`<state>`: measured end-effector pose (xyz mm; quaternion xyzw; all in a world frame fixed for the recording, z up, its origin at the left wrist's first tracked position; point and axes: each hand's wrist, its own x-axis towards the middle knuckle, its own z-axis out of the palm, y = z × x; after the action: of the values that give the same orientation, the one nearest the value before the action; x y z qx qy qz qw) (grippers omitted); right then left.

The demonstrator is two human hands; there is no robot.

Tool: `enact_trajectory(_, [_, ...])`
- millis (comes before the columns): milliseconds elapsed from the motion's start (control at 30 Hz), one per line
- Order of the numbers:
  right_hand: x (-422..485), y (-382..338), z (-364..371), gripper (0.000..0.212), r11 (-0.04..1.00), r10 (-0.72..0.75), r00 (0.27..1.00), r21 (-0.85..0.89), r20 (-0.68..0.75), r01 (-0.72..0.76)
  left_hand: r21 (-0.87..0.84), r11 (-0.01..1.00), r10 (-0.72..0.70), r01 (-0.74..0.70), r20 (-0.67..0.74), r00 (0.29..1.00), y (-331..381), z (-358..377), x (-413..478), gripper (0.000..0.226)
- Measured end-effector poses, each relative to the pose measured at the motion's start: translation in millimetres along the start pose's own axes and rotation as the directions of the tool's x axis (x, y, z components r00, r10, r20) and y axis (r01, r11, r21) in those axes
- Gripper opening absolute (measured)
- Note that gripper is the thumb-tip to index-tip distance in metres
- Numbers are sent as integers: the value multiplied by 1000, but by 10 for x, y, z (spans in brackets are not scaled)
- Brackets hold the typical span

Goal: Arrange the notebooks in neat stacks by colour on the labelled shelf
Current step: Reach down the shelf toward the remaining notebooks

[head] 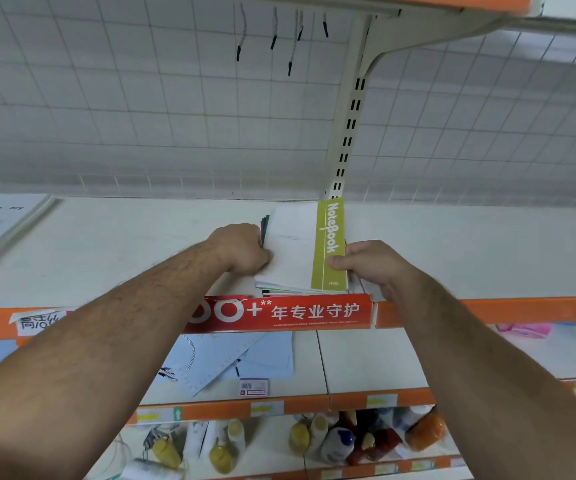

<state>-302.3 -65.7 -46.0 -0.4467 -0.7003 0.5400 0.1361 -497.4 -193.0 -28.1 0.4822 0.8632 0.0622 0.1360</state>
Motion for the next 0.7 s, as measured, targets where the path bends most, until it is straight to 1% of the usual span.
enact_trajectory(67, [-5,1,-23,14,1000,19,1000,11,4,-19,-15,1000,-23,23,4,1000,-5,4,0,22])
enact_trajectory(133, [-27,-6,-56,8,998,48,999,51,-4,-48,-32,999,-41,41,13,999,-4,3,-7,20])
enact_trajectory(167, [-38,-15,-66,3,996,59,998,68,-25,-57,-42,998,-44,45,15,999,0,-4,-12,22])
enact_trajectory(233, [-36,-44,-72,8,996,64,993,74,-98,-57,-60,997,-46,46,16,999,7,-20,-27,26])
enact_trajectory(333, [-8,-148,-23,6,998,22,985,61,-171,-12,-77,995,-59,59,8,998,7,-26,-33,29])
enact_trajectory(400, [27,-198,48,7,997,12,986,73,-169,0,-84,994,-75,76,8,997,0,-30,-45,28])
enact_trajectory(500, [52,-204,136,11,996,40,990,86,-136,-29,-106,988,-114,115,17,993,-13,-4,-55,26])
enact_trajectory(567, [51,-171,140,7,993,61,989,105,-134,-48,-127,983,-130,130,12,991,13,40,-62,30])
enact_trajectory(600, [49,-153,124,6,994,67,985,95,-159,-52,-126,983,-137,136,-2,991,36,67,-62,35])
enact_trajectory(667, [54,-102,61,7,998,55,964,32,-262,-48,-111,984,-147,142,-33,989,74,112,-50,42])
enact_trajectory(700, [51,-66,21,7,998,57,951,3,-304,-59,-120,981,-155,150,-39,987,88,118,-49,37])
